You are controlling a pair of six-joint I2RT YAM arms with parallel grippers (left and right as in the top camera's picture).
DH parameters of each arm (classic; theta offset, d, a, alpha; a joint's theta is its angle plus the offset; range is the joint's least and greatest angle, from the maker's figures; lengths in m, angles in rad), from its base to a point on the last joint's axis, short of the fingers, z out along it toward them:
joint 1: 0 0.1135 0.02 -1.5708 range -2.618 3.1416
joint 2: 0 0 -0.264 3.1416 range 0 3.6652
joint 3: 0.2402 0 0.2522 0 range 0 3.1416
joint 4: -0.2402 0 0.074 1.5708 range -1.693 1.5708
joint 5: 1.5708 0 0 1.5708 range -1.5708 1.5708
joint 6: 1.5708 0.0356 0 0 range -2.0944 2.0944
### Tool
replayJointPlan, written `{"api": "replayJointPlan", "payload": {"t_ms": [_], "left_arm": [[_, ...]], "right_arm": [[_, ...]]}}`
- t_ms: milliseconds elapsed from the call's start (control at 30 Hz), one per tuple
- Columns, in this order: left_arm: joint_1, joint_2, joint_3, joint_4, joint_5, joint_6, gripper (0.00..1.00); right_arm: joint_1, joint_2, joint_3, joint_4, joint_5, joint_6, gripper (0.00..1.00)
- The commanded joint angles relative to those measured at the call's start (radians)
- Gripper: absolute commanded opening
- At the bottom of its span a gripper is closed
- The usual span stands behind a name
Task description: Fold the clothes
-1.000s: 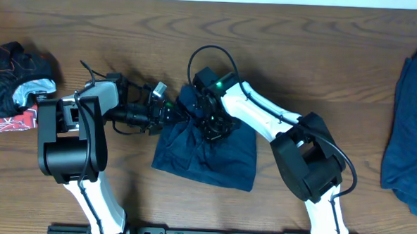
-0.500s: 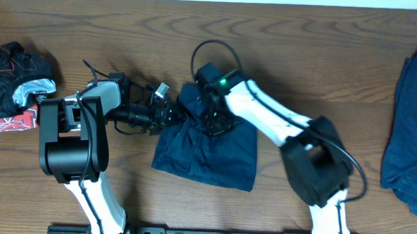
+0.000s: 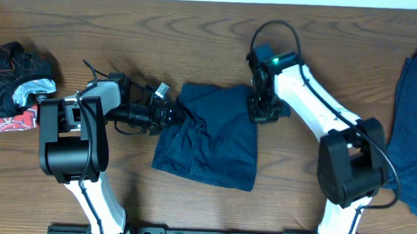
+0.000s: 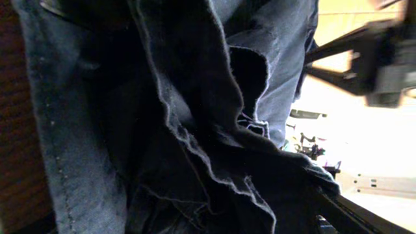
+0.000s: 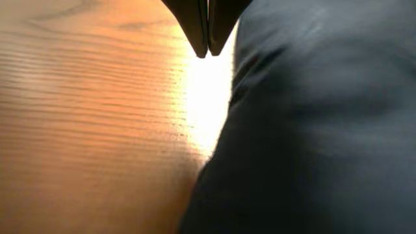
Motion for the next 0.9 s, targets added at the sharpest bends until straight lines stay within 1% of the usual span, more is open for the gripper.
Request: {"api": "replayJointPlan", "payload": {"t_ms": [0, 267, 467, 767, 833, 867], "left_arm": [[-0.006, 0.013, -0.008, -0.004, 0.015, 0.019, 0.9], [-0.006, 0.013, -0.008, -0.004, 0.071, 0.019, 0.9], [-0.025, 0.013, -0.008, -0.004, 0.084, 0.012, 0.9], [-0.115, 0.013, -0.008, 0.019, 0.086, 0.012, 0.89], [-0.126, 0.013, -0.008, 0.03, 0.072, 0.011, 0.75], [-0.13, 0.013, -0.008, 0.037, 0.055, 0.005, 0.63]], "right_arm": [[0.02, 0.022, -0.063, 0.031, -0.023, 0.014, 0.01], [0.075, 0.027, -0.204, 0.186, -0.127, 0.014, 0.01], [0.136, 0.028, -0.209, 0.228, -0.148, 0.014, 0.01], [0.189, 0.028, -0.209, 0.264, -0.151, 0.041, 0.01], [0.186, 0.028, -0.209, 0.26, -0.151, 0.04, 0.01], [0.183, 0.028, -0.209, 0.256, -0.151, 0.04, 0.01]]}}
